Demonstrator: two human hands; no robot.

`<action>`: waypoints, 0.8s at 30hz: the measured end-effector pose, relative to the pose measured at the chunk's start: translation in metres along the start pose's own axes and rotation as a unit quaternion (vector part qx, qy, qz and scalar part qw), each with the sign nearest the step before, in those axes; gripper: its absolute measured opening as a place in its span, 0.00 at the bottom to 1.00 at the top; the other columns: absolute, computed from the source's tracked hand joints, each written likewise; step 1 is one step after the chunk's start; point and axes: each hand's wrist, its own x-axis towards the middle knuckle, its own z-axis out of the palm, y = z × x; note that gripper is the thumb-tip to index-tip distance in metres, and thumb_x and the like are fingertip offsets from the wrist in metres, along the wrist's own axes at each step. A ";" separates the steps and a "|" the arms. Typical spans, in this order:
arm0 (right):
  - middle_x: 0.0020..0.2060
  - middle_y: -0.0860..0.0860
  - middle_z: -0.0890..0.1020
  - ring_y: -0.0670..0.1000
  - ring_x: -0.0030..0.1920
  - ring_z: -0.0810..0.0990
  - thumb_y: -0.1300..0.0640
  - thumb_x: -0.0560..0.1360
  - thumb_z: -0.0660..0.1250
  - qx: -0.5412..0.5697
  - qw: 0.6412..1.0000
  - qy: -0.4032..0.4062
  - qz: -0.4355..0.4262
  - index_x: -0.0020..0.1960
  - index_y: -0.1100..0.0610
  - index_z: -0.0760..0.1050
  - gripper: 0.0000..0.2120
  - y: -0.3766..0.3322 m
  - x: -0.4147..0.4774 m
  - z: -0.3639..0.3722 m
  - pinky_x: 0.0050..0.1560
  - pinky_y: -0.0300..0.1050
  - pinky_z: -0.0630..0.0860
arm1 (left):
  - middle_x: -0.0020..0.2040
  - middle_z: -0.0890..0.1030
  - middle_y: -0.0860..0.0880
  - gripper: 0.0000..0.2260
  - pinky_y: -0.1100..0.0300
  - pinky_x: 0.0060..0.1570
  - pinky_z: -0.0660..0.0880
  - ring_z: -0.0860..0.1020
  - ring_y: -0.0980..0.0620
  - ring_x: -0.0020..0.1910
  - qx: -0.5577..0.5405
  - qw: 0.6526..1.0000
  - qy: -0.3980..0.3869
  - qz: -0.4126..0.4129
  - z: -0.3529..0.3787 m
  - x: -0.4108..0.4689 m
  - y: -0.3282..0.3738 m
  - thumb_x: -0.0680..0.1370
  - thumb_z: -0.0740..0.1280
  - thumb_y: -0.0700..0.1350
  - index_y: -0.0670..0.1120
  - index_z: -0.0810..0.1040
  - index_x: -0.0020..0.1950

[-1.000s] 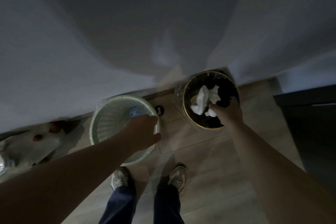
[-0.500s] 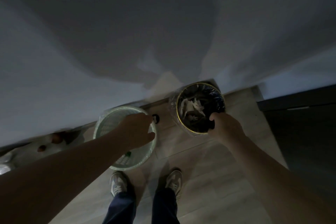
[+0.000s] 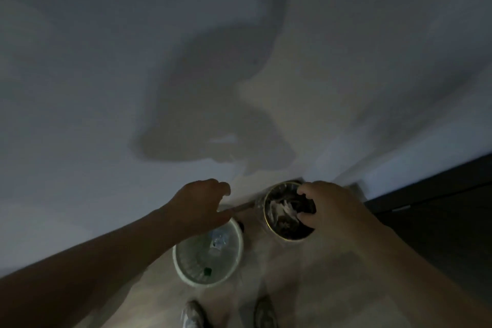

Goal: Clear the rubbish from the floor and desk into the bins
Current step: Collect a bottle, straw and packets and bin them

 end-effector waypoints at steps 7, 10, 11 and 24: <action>0.62 0.44 0.74 0.45 0.61 0.73 0.46 0.77 0.65 0.010 0.987 0.073 -0.142 0.70 0.48 0.66 0.23 -0.034 -0.055 -0.114 0.56 0.36 0.67 | 0.60 0.76 0.55 0.21 0.64 0.58 0.70 0.75 0.56 0.58 -0.009 0.992 0.122 -0.044 -0.102 -0.088 0.044 0.77 0.63 0.58 0.53 0.70 0.67; 0.61 0.45 0.75 0.44 0.59 0.73 0.46 0.77 0.64 0.003 0.973 0.100 -0.209 0.70 0.48 0.67 0.23 -0.045 -0.069 -0.155 0.54 0.35 0.68 | 0.60 0.76 0.57 0.20 0.66 0.56 0.70 0.75 0.59 0.56 -0.005 0.982 0.172 -0.081 -0.126 -0.125 0.063 0.76 0.64 0.59 0.55 0.70 0.67; 0.61 0.45 0.75 0.44 0.58 0.73 0.46 0.77 0.65 -0.002 0.967 0.108 -0.230 0.70 0.48 0.67 0.23 -0.050 -0.073 -0.167 0.52 0.35 0.67 | 0.60 0.76 0.58 0.20 0.67 0.55 0.70 0.75 0.59 0.56 -0.007 0.978 0.187 -0.097 -0.131 -0.137 0.069 0.76 0.63 0.59 0.56 0.70 0.67; 0.58 0.44 0.76 0.46 0.55 0.76 0.46 0.74 0.66 -0.101 0.849 0.138 -0.500 0.66 0.46 0.71 0.20 -0.203 -0.158 -0.224 0.54 0.40 0.72 | 0.57 0.76 0.59 0.18 0.68 0.50 0.68 0.76 0.59 0.54 -0.006 0.884 0.321 -0.339 -0.141 -0.340 0.099 0.76 0.64 0.58 0.57 0.71 0.65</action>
